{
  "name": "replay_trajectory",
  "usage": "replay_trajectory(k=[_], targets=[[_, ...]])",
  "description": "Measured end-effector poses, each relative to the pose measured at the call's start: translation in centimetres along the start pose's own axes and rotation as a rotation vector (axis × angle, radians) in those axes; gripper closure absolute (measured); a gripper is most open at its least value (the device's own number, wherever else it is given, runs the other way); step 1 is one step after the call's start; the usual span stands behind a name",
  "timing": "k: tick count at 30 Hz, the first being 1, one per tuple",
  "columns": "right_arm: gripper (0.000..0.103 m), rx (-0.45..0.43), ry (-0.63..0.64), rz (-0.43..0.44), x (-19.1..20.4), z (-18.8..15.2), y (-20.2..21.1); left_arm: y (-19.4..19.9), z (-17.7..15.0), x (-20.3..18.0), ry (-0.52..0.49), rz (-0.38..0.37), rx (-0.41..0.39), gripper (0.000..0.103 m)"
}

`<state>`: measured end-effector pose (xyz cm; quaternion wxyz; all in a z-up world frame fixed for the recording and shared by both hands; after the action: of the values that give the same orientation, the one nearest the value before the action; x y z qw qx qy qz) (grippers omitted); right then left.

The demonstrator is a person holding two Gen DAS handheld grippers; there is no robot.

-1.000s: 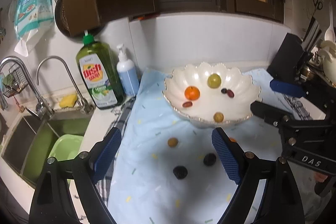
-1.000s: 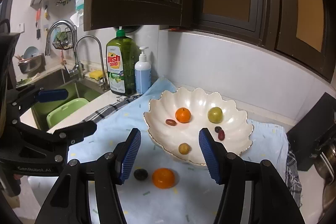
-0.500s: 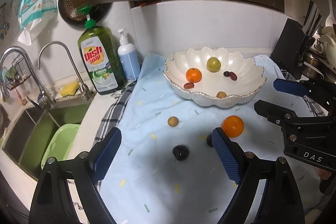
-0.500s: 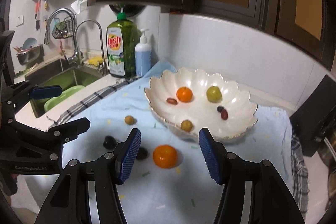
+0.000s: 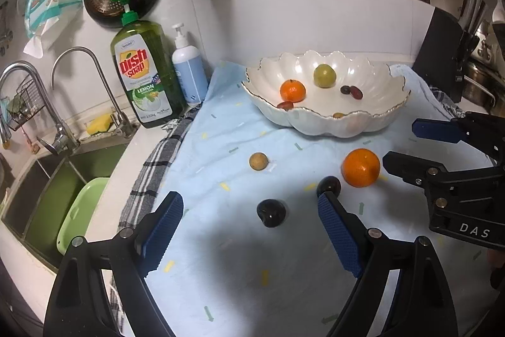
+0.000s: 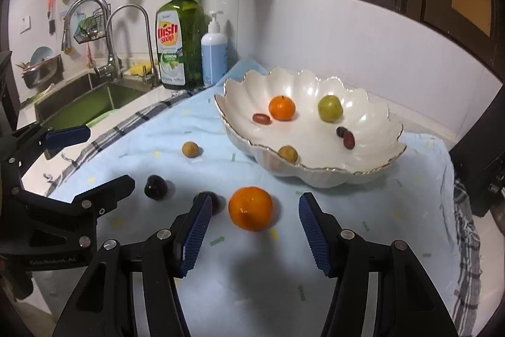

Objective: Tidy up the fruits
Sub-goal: 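Grasp a dark plum with the left tool while the right tool grasps a tangerine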

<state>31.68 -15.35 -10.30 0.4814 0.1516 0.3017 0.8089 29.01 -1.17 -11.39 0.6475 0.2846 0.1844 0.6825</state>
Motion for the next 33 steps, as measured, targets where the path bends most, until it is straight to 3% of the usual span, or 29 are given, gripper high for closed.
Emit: replay_trajectory(k=[17,29,33], targets=[[0.044,0.106,-0.042,0.041,-0.2,-1.5,-4.6,-4.7,-1.3,-0.4,0.005,-0.046,0.118,0.035],[0.045,0.142,-0.062,0.043,-0.6,-1.9,-6.5,-6.4,-1.5,-0.8,0.027,-0.078,0.166,0.055],[0.051,0.141,-0.068,0.044,-0.6,-1.8,-6.7,-6.8,-1.6,-1.1,0.019,-0.088,0.183,0.063]])
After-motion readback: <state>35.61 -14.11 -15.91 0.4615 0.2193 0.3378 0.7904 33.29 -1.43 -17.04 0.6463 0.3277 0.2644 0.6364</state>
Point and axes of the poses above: each gripper's, at about its wrist camera, not at the fingertips, and y roughly against the way its jaws point, x to its left, z to its top, the point moved 3 cm from there along -y, roughly the way its jaws point, and after that the axes turned 2 degrees about -x, right-handed, at the moved point
